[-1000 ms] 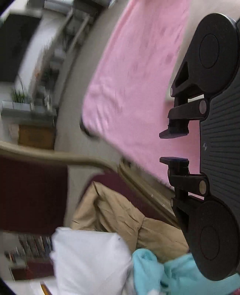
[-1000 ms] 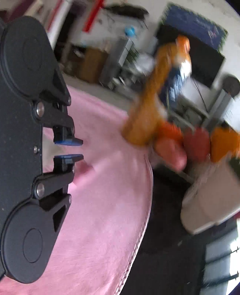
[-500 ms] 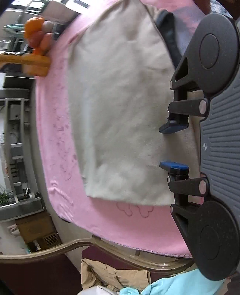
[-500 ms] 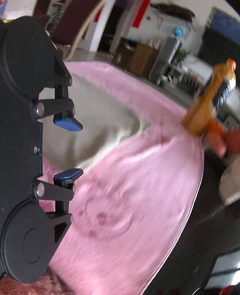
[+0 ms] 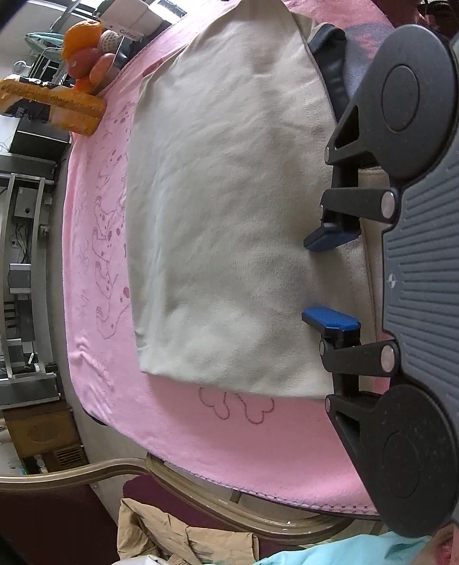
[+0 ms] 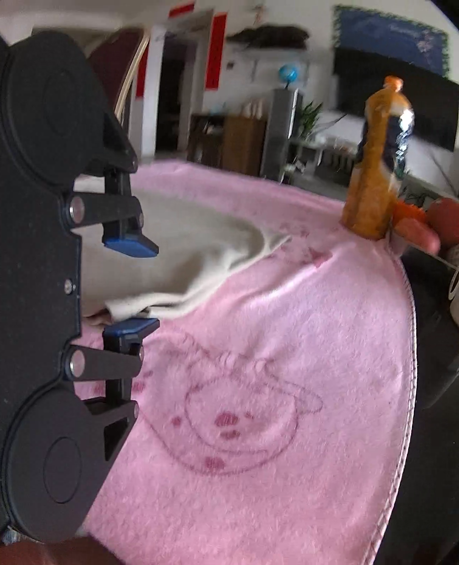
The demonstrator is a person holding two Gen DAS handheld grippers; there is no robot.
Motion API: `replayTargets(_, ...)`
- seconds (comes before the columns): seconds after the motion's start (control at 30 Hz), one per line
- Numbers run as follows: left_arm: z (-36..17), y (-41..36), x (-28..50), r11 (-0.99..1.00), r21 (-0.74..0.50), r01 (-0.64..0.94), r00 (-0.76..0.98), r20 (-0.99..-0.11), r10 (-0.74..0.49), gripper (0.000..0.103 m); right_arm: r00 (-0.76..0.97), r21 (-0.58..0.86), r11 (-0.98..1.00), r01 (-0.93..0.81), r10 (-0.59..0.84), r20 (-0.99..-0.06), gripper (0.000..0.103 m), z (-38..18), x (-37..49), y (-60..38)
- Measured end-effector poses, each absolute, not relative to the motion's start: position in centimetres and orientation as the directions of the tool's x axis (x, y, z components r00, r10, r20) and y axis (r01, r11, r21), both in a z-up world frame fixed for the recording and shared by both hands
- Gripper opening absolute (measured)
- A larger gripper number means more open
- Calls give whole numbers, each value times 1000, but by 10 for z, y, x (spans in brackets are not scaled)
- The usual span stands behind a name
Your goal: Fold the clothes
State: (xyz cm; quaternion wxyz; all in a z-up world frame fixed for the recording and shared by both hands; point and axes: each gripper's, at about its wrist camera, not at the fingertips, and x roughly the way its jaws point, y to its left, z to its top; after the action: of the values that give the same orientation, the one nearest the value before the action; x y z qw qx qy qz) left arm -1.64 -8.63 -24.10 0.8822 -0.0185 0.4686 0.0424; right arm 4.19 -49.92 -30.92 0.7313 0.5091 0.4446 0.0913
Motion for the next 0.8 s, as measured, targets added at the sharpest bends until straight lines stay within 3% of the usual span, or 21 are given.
replayTargets(0.17, -241, -85, -17, 996, 3, -89, 561, -826, 52, 41, 578, 764, 564, 314, 525, -625, 32, -308, 43, -483)
replayTargets(0.2, -240, -84, -19, 996, -2, -94, 563, -825, 52, 41, 575, 736, 606, 302, 500, -648, 24, -303, 41, -479)
replayTargets(0.23, -238, -83, -20, 995, -7, -100, 565, -823, 52, 37, 579, 693, 659, 294, 454, -677, 7, -298, 38, -475)
replayTargets(0.37, -225, -71, -30, 983, 42, -181, 588, -796, 143, 32, 622, 639, 730, 244, 388, -680, 7, -283, 30, -464)
replayTargets(0.43, -234, -62, -26, 968, 106, -228, 519, -828, 213, 22, 640, 583, 787, 203, 344, -687, 7, -269, 27, -453)
replayTargets(0.67, -231, -60, -28, 982, 121, -148, 477, -861, 178, 25, 718, 463, 879, 113, 250, -650, 6, -212, 19, -400)
replayTargets(0.73, -218, -53, -37, 985, 87, -146, 503, -851, 150, 35, 740, 408, 912, 47, 243, -627, 6, -189, 15, -374)
replayTargets(0.8, -200, -42, -51, 987, 42, -152, 553, -825, 120, 37, 753, 345, 938, -35, 252, -607, 6, -168, 9, -345)
